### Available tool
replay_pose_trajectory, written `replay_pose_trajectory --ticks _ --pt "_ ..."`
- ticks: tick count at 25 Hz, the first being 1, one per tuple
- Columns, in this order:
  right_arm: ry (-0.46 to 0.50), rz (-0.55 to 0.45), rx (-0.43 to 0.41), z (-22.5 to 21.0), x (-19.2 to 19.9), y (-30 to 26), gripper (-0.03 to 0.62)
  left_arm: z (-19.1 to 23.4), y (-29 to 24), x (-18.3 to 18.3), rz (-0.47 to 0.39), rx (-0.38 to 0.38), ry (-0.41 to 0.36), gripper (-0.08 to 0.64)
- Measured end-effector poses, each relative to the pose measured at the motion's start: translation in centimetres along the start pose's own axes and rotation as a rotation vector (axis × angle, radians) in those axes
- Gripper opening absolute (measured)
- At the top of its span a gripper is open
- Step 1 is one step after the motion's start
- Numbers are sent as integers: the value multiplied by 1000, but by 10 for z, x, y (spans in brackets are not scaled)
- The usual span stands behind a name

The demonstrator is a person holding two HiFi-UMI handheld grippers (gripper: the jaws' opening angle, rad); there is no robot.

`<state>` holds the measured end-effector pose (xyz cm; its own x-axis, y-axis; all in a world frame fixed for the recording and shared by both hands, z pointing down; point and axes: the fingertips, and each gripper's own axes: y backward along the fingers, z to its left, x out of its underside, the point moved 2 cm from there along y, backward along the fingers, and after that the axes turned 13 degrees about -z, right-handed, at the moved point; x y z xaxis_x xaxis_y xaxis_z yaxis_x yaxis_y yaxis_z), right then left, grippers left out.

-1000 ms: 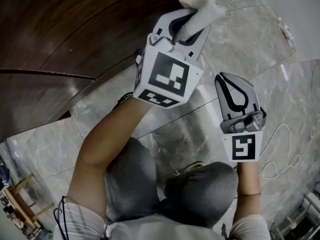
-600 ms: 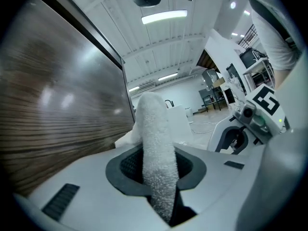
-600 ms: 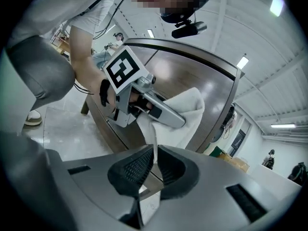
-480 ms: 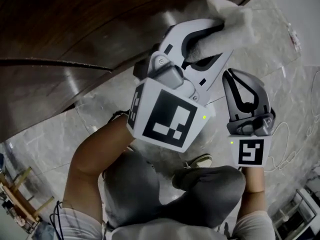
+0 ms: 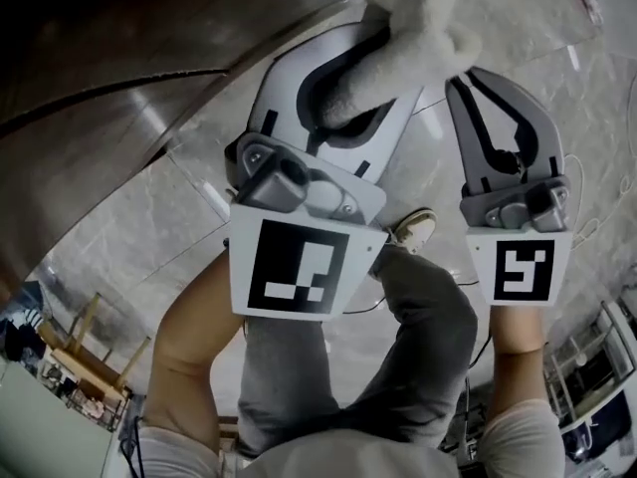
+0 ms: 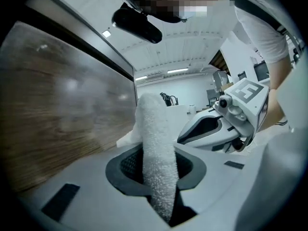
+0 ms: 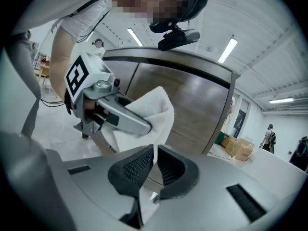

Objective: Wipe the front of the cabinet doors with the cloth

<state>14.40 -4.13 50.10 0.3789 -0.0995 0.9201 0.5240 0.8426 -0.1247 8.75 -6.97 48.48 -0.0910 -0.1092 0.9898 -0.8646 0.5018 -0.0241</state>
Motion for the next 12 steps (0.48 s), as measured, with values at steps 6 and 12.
replay_pose_trajectory --ticks 6,12 --pt "68 62 -24 0 -81 22 51 -2 40 -65 54 -34 68 104" --pt "84 66 -18 -19 -191 26 51 8 90 -143 110 -147 184 104"
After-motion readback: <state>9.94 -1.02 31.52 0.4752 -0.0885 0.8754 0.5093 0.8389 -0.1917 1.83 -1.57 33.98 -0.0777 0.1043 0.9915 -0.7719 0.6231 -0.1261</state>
